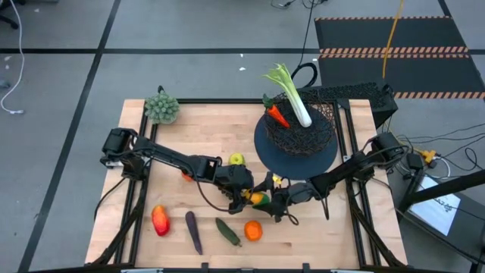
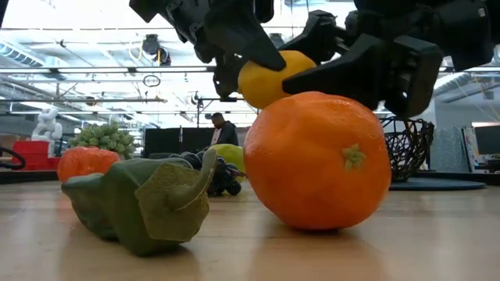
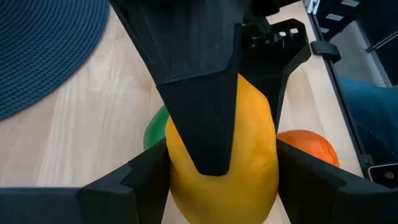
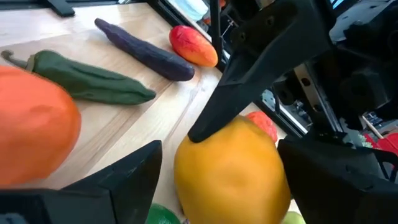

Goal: Build produce basket
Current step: Put the yellow lemon into the black wire basket

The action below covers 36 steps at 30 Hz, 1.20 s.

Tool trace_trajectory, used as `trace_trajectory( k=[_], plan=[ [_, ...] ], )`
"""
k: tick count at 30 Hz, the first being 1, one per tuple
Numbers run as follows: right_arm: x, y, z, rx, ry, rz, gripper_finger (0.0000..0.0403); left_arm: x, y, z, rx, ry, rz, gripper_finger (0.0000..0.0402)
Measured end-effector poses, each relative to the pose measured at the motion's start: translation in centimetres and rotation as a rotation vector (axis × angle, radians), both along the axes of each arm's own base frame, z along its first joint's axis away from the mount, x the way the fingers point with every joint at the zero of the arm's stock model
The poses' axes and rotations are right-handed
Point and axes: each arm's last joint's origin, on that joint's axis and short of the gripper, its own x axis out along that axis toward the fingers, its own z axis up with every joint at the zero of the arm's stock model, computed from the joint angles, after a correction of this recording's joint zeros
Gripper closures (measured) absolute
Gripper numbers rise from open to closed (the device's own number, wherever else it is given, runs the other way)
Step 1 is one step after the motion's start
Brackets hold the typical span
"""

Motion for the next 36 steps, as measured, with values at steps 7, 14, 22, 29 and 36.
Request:
trace_trajectory(
  k=[7,14,22,29,36],
  plan=[
    [0.0,0.0,0.0,0.000,0.004,0.002,0.0150,0.0,-0.2,0.1,-0.007,-0.010,-0.001,0.0154],
    [-0.1,0.0,-0.3,0.000,0.028,0.004,0.0165,0.4,-1.0,0.8,0.016,-0.103,0.040,0.0096],
    [-0.1,0.0,-0.2,0.055,0.018,-0.011,0.0166,-0.7,-0.6,2.9,0.090,-0.141,0.081,0.0023],
    [-0.5,-0.2,1.5,0.121,-0.025,-0.103,0.0166,-3.6,-0.2,4.8,0.247,-0.045,0.243,0.0037],
    [-2.4,-1.5,3.9,0.142,0.044,-0.273,0.0167,-5.9,0.4,3.9,0.402,0.139,0.441,0.0068]
  ],
)
